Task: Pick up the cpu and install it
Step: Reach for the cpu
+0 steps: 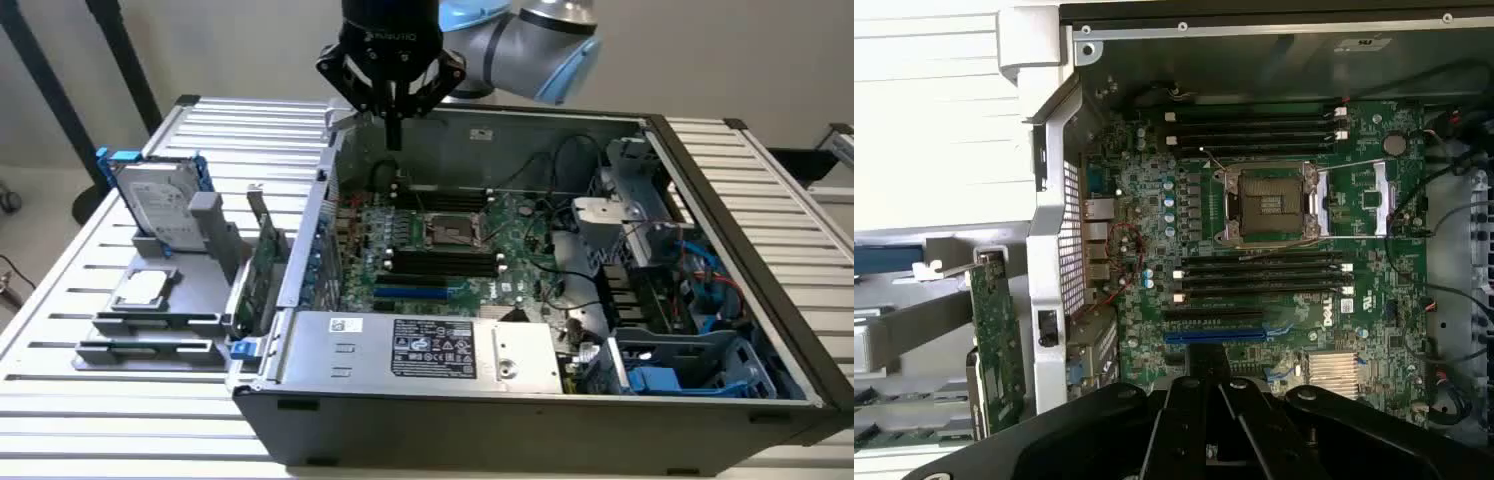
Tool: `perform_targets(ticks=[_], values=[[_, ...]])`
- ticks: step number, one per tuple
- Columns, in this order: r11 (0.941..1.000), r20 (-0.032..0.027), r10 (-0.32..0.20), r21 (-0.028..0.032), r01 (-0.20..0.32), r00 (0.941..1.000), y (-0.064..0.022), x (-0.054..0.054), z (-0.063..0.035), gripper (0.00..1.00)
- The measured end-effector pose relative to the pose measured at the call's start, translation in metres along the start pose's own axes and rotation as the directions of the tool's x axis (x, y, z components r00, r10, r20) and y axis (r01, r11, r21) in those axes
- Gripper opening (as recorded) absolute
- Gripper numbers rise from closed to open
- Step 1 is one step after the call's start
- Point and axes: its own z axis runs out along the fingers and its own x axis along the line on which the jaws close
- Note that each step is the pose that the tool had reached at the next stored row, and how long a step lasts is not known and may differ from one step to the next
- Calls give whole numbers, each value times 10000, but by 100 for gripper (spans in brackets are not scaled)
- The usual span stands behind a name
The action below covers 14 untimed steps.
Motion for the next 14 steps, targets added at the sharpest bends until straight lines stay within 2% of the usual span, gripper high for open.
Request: perform_targets(ticks=[9, 14], values=[[10000, 0, -1, 0, 1, 10000, 0, 2, 0, 11], [10000, 0, 0, -9, 0, 10000, -24, 200, -5, 11]])
